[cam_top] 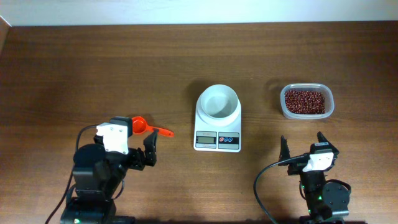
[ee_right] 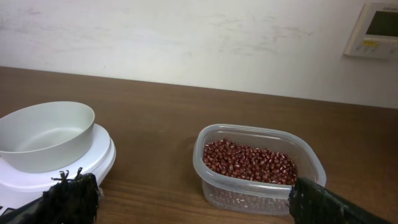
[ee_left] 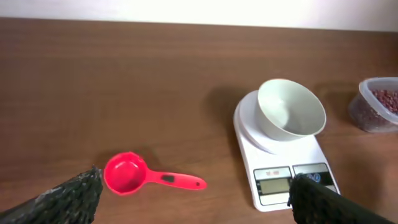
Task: Scoop and weigh 50g on scale
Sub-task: 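Move the left gripper forward over the orange scoop's bowl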
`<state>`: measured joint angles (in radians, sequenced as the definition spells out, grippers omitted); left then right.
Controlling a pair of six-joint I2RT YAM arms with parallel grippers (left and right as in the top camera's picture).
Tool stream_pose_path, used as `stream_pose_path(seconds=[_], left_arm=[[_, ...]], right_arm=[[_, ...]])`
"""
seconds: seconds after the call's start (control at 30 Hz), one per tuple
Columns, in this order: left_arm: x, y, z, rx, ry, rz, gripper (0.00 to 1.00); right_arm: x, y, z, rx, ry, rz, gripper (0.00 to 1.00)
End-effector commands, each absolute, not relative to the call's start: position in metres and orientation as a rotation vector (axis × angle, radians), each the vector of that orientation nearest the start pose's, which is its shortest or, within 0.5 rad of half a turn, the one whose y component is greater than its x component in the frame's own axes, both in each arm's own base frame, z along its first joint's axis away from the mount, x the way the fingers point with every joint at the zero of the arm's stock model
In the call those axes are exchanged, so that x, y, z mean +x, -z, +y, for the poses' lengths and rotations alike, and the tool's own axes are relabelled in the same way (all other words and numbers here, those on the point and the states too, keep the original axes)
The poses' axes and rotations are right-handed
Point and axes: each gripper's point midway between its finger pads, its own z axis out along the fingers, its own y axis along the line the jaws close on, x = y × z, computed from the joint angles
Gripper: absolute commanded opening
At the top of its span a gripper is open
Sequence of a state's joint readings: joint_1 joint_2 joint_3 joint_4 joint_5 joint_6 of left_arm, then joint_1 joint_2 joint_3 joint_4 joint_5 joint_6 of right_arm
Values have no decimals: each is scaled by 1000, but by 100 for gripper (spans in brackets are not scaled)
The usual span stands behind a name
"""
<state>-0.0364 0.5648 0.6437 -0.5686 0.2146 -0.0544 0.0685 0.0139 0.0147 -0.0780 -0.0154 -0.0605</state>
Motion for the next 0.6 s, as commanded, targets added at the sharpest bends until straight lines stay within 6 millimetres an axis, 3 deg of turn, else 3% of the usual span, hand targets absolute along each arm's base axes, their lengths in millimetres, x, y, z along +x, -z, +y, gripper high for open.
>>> stream_pose_path(seconds=[0.0, 0.2, 0.57], left_arm=[[245, -226, -52, 123, 330, 2052, 99], [232, -228, -83, 242, 532, 2046, 99], [231, -221, -78, 197, 518, 2084, 99]], right_arm=[[245, -156, 20, -122, -16, 1643, 99], [245, -156, 20, -122, -17, 1643, 99], [245, -156, 20, -122, -16, 1643, 99]])
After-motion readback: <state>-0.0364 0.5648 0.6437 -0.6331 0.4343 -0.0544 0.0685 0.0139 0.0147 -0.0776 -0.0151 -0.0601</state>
